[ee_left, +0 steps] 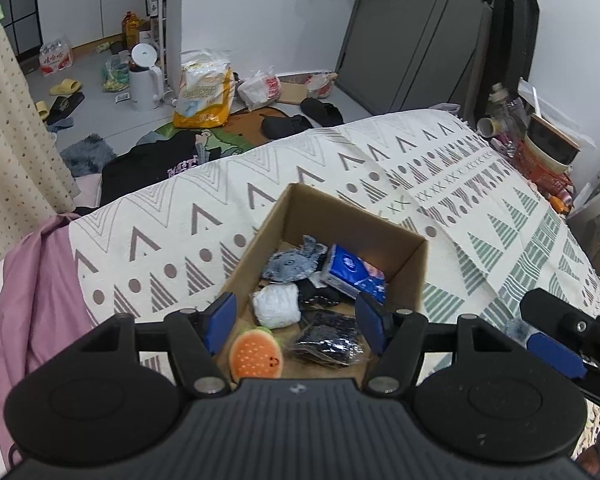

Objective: Organize soft objects
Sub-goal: 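Open both tools to drop the burger plush and black-item bag into the box, then move both tools back toward the grey pink-heart plush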

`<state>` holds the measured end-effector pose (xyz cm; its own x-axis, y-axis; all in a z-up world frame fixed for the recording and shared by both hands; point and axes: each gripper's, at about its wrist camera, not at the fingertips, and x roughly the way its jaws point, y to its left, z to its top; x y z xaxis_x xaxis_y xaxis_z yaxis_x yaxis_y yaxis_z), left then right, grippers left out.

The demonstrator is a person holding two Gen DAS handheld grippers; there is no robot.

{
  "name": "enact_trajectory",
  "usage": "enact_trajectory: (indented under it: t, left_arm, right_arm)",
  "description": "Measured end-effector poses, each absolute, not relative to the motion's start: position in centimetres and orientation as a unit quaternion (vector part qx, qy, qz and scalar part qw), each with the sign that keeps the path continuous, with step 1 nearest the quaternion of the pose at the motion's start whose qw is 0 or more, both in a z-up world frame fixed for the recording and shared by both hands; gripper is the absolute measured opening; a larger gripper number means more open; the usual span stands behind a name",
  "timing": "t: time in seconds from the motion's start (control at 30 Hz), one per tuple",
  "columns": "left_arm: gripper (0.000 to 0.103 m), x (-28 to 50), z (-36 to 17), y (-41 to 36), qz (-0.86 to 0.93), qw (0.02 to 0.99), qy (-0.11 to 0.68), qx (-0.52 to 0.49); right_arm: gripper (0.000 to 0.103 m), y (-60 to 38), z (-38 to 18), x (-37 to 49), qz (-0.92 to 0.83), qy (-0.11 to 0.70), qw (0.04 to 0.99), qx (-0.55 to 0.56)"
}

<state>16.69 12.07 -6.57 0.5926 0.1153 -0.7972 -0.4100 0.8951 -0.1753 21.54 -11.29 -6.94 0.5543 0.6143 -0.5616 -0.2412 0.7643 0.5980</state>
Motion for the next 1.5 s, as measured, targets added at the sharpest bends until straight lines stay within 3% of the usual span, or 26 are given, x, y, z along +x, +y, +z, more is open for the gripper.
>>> enact_trajectory:
  t: [1.5]
  left_arm:
    - [0.064, 18.8, -3.9, -3.2, 0.109, 0.895, 0.421, -0.101]
  right_arm:
    - [0.093, -26.6, -5.3, 21.2, 0.135, 0.424, 0.853, 0.271]
